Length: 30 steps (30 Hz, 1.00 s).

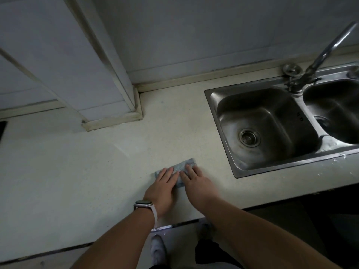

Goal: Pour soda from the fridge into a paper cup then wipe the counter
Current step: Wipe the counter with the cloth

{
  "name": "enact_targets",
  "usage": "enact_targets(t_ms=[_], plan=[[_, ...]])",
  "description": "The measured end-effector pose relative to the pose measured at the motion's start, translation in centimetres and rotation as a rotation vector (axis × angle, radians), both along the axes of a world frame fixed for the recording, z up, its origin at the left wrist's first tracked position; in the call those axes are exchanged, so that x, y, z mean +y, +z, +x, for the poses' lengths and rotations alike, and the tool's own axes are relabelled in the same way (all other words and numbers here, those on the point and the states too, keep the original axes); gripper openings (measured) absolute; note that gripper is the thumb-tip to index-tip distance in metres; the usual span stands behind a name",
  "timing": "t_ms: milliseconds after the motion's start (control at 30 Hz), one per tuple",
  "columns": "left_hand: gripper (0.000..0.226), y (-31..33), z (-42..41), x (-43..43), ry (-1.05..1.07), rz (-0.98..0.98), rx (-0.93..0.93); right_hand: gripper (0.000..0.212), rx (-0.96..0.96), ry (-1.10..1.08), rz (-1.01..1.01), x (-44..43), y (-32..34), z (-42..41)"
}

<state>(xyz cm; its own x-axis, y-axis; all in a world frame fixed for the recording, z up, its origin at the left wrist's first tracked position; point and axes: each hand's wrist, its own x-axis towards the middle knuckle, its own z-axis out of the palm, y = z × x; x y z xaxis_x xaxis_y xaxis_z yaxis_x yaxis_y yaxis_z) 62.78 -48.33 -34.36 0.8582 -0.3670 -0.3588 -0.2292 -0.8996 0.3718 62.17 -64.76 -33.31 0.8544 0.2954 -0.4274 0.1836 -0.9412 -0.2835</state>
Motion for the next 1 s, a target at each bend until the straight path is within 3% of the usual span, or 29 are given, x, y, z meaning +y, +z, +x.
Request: enact_targets(t_ms=[433,1000], plan=[[0.055,-0.8,6.2,2.2,0.122,-0.064,-0.056,0.061,0.026,0.128,-0.053,2.2,0.5,7.2],[0.056,-1.4,19.0,3.0,0.066,-0.057,-0.094,0.061,0.0,0.003,-0.105,3.6,-0.2,19.1]])
